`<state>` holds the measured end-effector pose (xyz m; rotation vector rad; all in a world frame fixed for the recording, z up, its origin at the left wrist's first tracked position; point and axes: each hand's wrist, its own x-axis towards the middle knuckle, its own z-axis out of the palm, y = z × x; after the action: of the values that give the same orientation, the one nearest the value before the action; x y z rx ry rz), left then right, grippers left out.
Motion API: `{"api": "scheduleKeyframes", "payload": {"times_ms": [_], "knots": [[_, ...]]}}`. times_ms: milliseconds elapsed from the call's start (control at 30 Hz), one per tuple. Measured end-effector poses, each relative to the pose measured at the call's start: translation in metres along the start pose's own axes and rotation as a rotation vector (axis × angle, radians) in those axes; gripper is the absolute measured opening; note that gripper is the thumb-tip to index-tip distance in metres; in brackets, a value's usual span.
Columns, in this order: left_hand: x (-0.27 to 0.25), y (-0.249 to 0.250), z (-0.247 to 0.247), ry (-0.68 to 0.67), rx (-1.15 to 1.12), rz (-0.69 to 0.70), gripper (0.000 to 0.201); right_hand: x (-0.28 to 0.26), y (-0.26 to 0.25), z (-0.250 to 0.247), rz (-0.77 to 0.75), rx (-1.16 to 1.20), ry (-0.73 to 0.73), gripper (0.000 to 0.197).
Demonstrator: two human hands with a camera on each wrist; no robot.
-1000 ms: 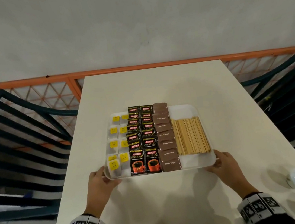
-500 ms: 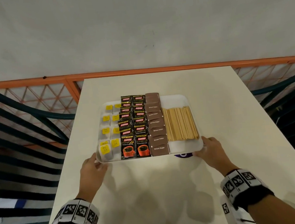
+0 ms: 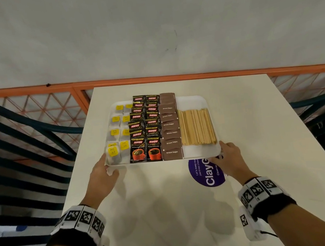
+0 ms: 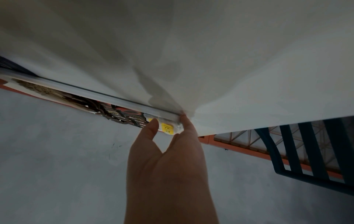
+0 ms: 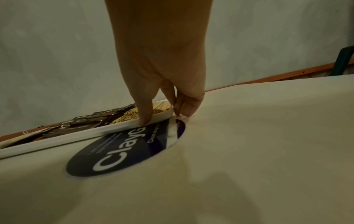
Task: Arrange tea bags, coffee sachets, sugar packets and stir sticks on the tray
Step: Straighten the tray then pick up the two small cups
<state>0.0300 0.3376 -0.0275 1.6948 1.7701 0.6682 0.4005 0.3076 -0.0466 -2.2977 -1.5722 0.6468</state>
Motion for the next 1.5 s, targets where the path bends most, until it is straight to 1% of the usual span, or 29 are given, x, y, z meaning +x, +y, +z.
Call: {"api": "scheduleKeyframes", "payload": {"times_ms": [167, 300, 333, 433, 533, 600, 633, 700, 800, 867, 967, 1033, 1067, 1167, 1200, 1233, 1300, 1367, 1433, 1500], "knots": [[0.004, 0.004, 0.001, -0.015, -0.011, -0.108, 0.042, 0.007, -0.006, -0.002, 0.004, -0.03, -0.017, 0.047], [0.003, 0.0, 0.0, -0.04, 0.034, -0.17, 0.056, 0.003, -0.01, -0.005, 0.025, -0.054, -0.031, 0.05], [0.002, 0.0, 0.0, -0.034, 0.048, -0.157, 0.055, 0.0, -0.01, -0.006, 0.029, -0.056, -0.032, 0.05], [-0.011, 0.008, 0.002, -0.015, 0.082, -0.1, 0.046, -0.02, -0.013, -0.011, 0.066, 0.009, -0.049, 0.049], [-0.035, 0.024, 0.009, -0.027, 0.06, -0.029, 0.038, -0.051, -0.009, -0.013, 0.06, 0.07, -0.02, 0.044], [-0.056, 0.036, 0.017, -0.09, 0.017, 0.038, 0.033, -0.08, -0.003, -0.013, 0.052, 0.106, -0.018, 0.041], [-0.068, 0.043, 0.023, -0.141, -0.016, 0.065, 0.032, -0.097, 0.001, -0.013, 0.047, 0.121, -0.023, 0.038], [-0.093, 0.056, 0.037, -0.272, -0.054, 0.105, 0.029, -0.134, 0.01, -0.014, 0.03, 0.132, -0.019, 0.031], [-0.133, 0.079, 0.062, -0.449, -0.048, 0.189, 0.026, -0.194, 0.03, -0.017, 0.032, 0.131, -0.013, 0.022], [-0.158, 0.095, 0.08, -0.543, -0.036, 0.271, 0.026, -0.232, 0.048, -0.022, 0.056, 0.104, -0.014, 0.019], [-0.189, 0.12, 0.109, -0.657, 0.002, 0.394, 0.025, -0.283, 0.082, -0.036, 0.141, 0.069, 0.006, 0.015], [-0.205, 0.139, 0.129, -0.71, 0.022, 0.486, 0.025, -0.311, 0.105, -0.05, 0.197, 0.025, 0.061, 0.011], [-0.212, 0.15, 0.139, -0.73, 0.032, 0.537, 0.025, -0.323, 0.116, -0.058, 0.204, -0.006, 0.127, 0.01], [-0.23, 0.188, 0.169, -0.783, 0.071, 0.681, 0.027, -0.348, 0.152, -0.076, 0.21, -0.109, 0.353, 0.022], [-0.234, 0.201, 0.179, -0.793, 0.082, 0.715, 0.028, -0.352, 0.164, -0.081, 0.227, -0.148, 0.399, 0.028], [-0.239, 0.212, 0.189, -0.8, 0.089, 0.741, 0.028, -0.355, 0.175, -0.087, 0.262, -0.168, 0.407, 0.035], [-0.248, 0.233, 0.206, -0.806, 0.105, 0.78, 0.029, -0.358, 0.197, -0.094, 0.362, -0.162, 0.354, 0.056], [-0.256, 0.25, 0.221, -0.809, 0.121, 0.815, 0.03, -0.357, 0.215, -0.097, 0.411, -0.167, 0.25, 0.075], [-0.264, 0.265, 0.234, -0.804, 0.135, 0.843, 0.032, -0.354, 0.225, -0.101, 0.413, -0.146, 0.186, 0.083], [-0.272, 0.279, 0.245, -0.785, 0.164, 0.864, 0.036, -0.352, 0.232, -0.105, 0.384, -0.063, 0.132, 0.08]]}}
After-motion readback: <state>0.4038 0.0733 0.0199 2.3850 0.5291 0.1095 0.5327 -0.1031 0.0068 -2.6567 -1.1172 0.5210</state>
